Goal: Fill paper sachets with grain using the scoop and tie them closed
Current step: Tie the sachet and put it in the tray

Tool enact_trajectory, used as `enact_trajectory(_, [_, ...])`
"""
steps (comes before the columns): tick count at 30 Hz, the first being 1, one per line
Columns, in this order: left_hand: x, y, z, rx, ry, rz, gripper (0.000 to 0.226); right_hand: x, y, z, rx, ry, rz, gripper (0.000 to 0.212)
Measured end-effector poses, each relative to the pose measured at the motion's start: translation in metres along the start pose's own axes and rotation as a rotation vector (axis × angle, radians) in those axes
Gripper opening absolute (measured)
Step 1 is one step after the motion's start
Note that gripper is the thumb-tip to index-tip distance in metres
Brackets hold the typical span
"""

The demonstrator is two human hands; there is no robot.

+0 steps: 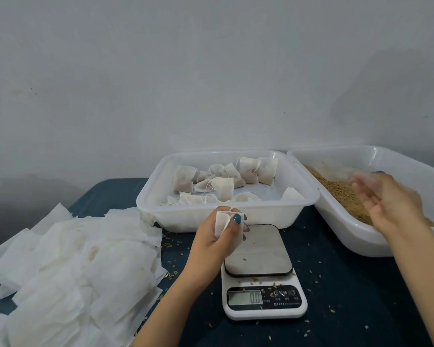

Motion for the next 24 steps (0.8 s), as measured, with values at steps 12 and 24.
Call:
enact_trajectory(12, [-0.024, 0.008, -0.005, 0.038, 0.198, -0.238, 0.016, 0.023, 0.016, -0.001, -0.075, -0.394, 1.075, 0.048])
enact_trajectory(24, [-0.020, -0.004, -0.009, -0.048, 0.188, -0.009, 0.014, 0.079, 0.004, 0.084, -0.761, -0.560, 1.025, 0.011])
Point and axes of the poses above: each hand's wrist, its own z-axis away from the middle knuckle, its own x-axis out of the palm, y = z × x, the point moved 8 cm from there along -z, towards the middle knuckle, and after that the axes turned 10 degrees about -x, right-handed, at the moved point
